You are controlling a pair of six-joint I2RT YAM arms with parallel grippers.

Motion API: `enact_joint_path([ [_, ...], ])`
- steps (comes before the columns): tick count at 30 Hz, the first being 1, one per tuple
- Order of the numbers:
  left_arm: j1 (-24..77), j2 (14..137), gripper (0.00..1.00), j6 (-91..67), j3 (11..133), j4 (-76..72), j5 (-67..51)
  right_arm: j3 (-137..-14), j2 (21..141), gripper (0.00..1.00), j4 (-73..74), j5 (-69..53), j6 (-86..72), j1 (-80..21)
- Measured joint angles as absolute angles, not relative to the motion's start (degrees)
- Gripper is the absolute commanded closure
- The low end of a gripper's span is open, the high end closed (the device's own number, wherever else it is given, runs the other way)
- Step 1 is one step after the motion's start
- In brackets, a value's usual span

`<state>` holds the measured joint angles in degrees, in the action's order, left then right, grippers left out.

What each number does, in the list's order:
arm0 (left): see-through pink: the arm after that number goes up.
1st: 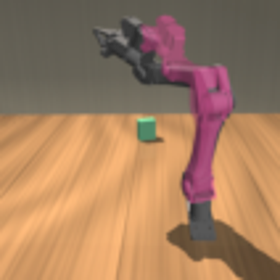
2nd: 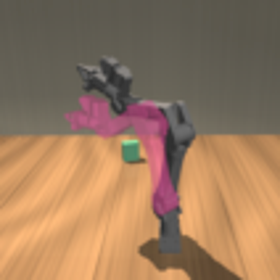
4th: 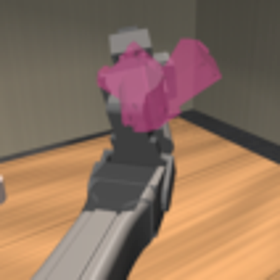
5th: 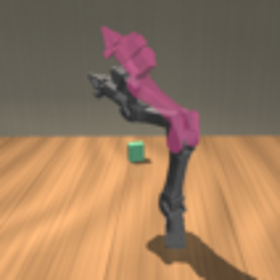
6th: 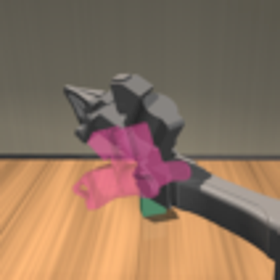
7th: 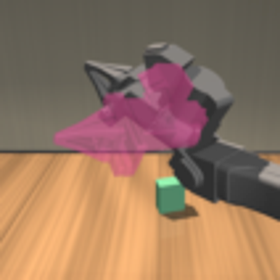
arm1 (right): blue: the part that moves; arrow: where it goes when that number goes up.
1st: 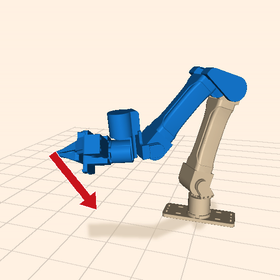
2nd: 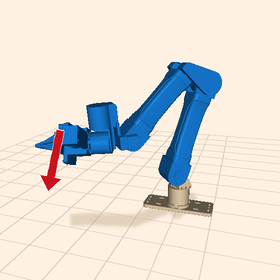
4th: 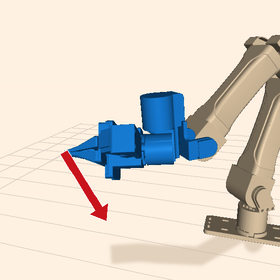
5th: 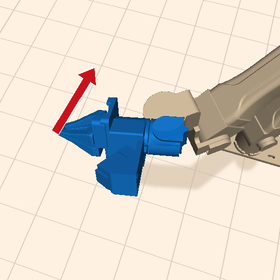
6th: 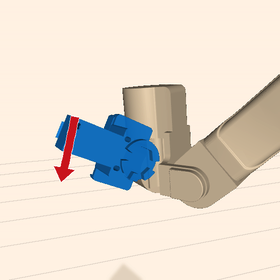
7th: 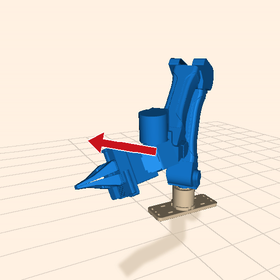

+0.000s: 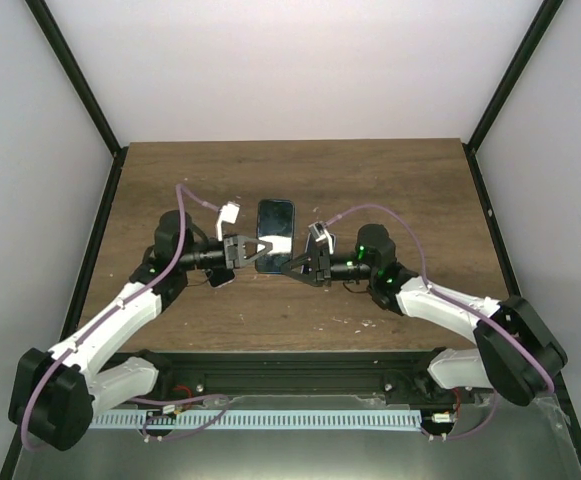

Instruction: Put the phone into the phone case

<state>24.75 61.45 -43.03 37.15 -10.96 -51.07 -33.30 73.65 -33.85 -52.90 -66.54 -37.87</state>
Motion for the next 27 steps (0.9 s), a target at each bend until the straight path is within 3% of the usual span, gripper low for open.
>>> enact_joint_path([
  [6, 24.84, 60.05, 1.0, -39.62, 38.52, -5.98, -49.5, -32.82, 73.25, 0.99, -34.41, -52.27, -66.7, -38.06],
  [15, 24.97, 59.24, 1.0, -38.3, 39.0, -3.29, -49.3, -31.66, 74.22, 0.94, -38.22, -52.47, -68.53, -38.15],
  [21, 25.1, 58.76, 1.0, -37.17, 38.96, -2.42, -48.56, -31.66, 74.13, 0.47, -37.26, -51.44, -69.23, -38.35],
  [26, 24.84, 60.14, 1.0, -35.73, 38.87, 1.37, -46.5, -31.79, 70.35, 0.19, -31.05, -47.97, -66.67, -38.33],
  [27, 24.84, 60.6, 1.0, -35.55, 38.87, 2.04, -46.09, -31.9, 69.14, 0.09, -29.61, -47.09, -65.82, -38.33],
])
